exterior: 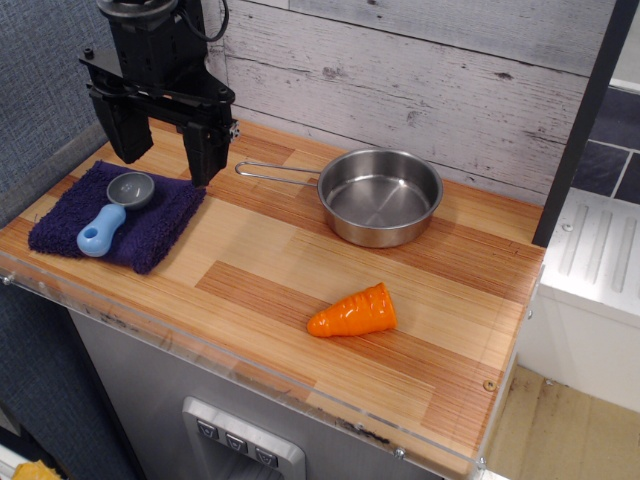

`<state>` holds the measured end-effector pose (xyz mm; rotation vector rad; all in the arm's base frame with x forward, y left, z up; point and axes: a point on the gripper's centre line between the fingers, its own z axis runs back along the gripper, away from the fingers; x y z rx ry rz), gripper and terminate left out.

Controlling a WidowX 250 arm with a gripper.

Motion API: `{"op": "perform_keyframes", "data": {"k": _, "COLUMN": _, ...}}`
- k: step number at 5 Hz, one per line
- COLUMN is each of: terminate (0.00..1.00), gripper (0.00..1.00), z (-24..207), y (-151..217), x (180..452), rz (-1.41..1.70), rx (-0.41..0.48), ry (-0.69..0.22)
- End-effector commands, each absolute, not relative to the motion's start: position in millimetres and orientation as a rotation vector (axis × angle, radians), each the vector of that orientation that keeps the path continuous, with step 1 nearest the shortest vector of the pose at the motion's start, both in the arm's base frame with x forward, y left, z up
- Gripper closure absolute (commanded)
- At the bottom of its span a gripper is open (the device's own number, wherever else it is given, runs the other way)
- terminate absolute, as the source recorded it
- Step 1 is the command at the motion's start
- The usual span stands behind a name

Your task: Place carrot in pot, laying down.

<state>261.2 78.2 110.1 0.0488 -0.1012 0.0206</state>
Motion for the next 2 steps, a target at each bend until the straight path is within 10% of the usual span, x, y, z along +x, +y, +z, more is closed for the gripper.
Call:
{"op": "perform_keyframes", "data": {"k": 1, "terminate": 0.0, "gripper": 0.0, "z": 110, "y": 78, "x": 261, "rz": 0.021, "rx": 0.049, "ry": -0.101}}
{"op": "perform_keyframes", "data": {"k": 2, "terminate": 0.0, "gripper": 0.0, "z": 105, "y": 48, "x": 255, "rz": -0.053, "rx": 0.033, "ry": -0.109}}
